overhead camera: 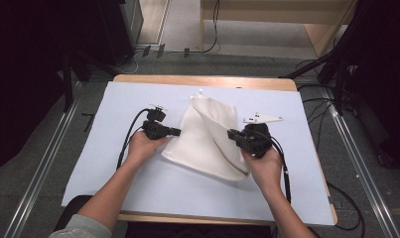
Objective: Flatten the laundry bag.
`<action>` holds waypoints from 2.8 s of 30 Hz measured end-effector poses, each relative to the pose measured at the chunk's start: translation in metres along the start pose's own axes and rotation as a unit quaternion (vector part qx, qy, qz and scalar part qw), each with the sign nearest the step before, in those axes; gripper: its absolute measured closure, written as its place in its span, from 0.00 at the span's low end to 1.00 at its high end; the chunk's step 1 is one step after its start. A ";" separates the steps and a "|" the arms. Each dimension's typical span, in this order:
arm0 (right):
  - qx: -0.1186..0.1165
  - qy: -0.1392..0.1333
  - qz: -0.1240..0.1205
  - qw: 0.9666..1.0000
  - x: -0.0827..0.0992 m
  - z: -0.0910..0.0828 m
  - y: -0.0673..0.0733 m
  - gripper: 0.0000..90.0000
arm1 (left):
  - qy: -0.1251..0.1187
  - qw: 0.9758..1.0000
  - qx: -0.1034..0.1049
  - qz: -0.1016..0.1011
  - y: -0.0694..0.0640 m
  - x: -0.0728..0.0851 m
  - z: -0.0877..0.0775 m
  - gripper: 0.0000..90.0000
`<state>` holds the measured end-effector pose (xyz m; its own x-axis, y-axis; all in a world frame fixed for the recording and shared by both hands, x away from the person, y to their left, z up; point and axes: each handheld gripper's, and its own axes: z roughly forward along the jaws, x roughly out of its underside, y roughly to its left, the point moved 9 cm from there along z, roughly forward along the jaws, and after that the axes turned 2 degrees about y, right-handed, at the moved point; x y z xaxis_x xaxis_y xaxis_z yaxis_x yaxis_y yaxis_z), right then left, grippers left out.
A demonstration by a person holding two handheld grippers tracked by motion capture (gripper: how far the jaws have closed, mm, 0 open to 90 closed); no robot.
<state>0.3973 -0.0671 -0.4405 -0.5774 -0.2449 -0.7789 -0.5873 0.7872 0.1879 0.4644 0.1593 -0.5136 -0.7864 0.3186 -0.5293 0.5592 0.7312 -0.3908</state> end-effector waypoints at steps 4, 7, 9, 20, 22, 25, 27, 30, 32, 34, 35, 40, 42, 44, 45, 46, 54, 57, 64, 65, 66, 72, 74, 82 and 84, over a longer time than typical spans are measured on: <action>0.011 -0.007 0.010 1.000 0.004 -0.011 -0.011 0.98 | -0.018 1.000 -0.006 -0.003 0.005 -0.006 -0.015 1.00; 0.018 -0.009 0.015 1.000 0.007 -0.017 -0.017 0.98 | -0.024 1.000 -0.012 -0.004 0.010 -0.008 -0.023 1.00; 0.023 -0.010 0.020 0.999 0.009 -0.020 -0.021 0.98 | -0.028 0.999 -0.016 -0.004 0.014 -0.009 -0.027 1.00; 0.038 0.006 0.039 0.999 0.033 -0.025 -0.037 0.98 | -0.036 0.998 -0.030 -0.029 0.052 -0.003 -0.054 0.99; 0.031 0.009 0.049 0.998 0.040 -0.023 -0.037 0.97 | -0.044 0.998 -0.028 -0.038 0.058 -0.003 -0.058 0.99; 0.021 0.020 0.054 0.998 0.049 -0.017 -0.035 0.93 | -0.046 0.998 -0.032 -0.040 0.061 -0.002 -0.058 0.99; 0.018 0.026 0.050 0.998 0.052 -0.015 -0.032 0.87 | -0.047 0.998 -0.035 -0.039 0.062 -0.002 -0.058 0.99; 0.020 0.029 0.043 0.998 0.055 -0.017 -0.033 0.77 | -0.050 0.997 -0.040 -0.039 0.065 -0.001 -0.058 0.96; 0.025 0.024 0.044 0.998 0.054 -0.021 -0.037 0.73 | -0.054 0.997 -0.042 -0.042 0.066 -0.001 -0.060 0.89; 0.028 0.011 0.045 0.999 0.053 -0.027 -0.043 0.68 | -0.062 0.996 -0.049 -0.038 0.067 -0.002 -0.064 0.82; 0.028 0.005 0.049 0.998 0.052 -0.030 -0.046 0.67 | -0.064 0.996 -0.054 -0.038 0.067 -0.002 -0.066 0.77; 0.032 -0.013 0.054 0.998 0.048 -0.035 -0.060 0.70 | -0.072 0.996 -0.048 -0.033 0.053 -0.002 -0.074 0.67; 0.037 -0.007 0.050 0.998 0.046 -0.030 -0.065 0.75 | -0.072 0.996 -0.044 -0.028 0.044 0.001 -0.074 0.65; 0.040 0.001 0.042 0.998 0.044 -0.022 -0.069 0.85 | -0.064 0.997 -0.039 -0.022 0.035 0.006 -0.072 0.64; 0.040 0.006 0.040 0.998 0.043 -0.017 -0.071 0.91 | -0.058 0.997 -0.037 -0.018 0.030 0.009 -0.071 0.64; 0.036 0.013 0.045 0.998 0.042 -0.013 -0.074 0.94 | -0.052 0.998 -0.037 -0.014 0.026 0.013 -0.071 0.64; 0.065 0.030 0.041 0.997 0.022 0.019 -0.108 1.00 | -0.039 0.999 -0.033 0.008 -0.006 0.036 -0.068 0.76; 0.073 0.035 0.042 0.996 0.017 0.030 -0.122 1.00 | -0.030 0.999 -0.041 0.009 -0.012 0.046 -0.065 0.86; 0.092 0.030 0.057 0.994 0.004 0.051 -0.154 1.00 | -0.015 0.998 -0.055 -0.002 -0.018 0.063 -0.051 1.00; 0.092 0.031 0.062 0.993 0.003 0.053 -0.158 1.00 | -0.010 0.998 -0.056 -0.002 -0.019 0.066 -0.049 1.00; 0.095 0.030 0.064 0.993 0.002 0.055 -0.162 1.00 | -0.010 0.998 -0.057 0.000 -0.020 0.068 -0.047 1.00; 0.113 0.048 0.069 0.990 0.011 0.068 -0.182 1.00 | -0.002 0.997 -0.073 -0.006 -0.010 0.073 -0.040 1.00; 0.110 0.051 0.082 0.989 0.013 0.070 -0.184 0.99 | 0.000 0.997 -0.077 -0.005 -0.008 0.074 -0.037 0.99; 0.111 0.085 0.066 0.988 0.024 0.073 -0.183 1.00 | -0.006 0.997 -0.079 -0.006 -0.002 0.069 -0.035 0.98; 0.113 0.088 0.067 0.987 0.025 0.071 -0.184 1.00 | -0.005 0.997 -0.081 -0.006 0.000 0.068 -0.035 0.97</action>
<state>0.5312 -0.1772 -0.5370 -0.7426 -0.2097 -0.6361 -0.3698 0.9202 0.1284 0.4019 0.2024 -0.5229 -0.7899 0.3039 -0.5326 0.4990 0.8233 -0.2704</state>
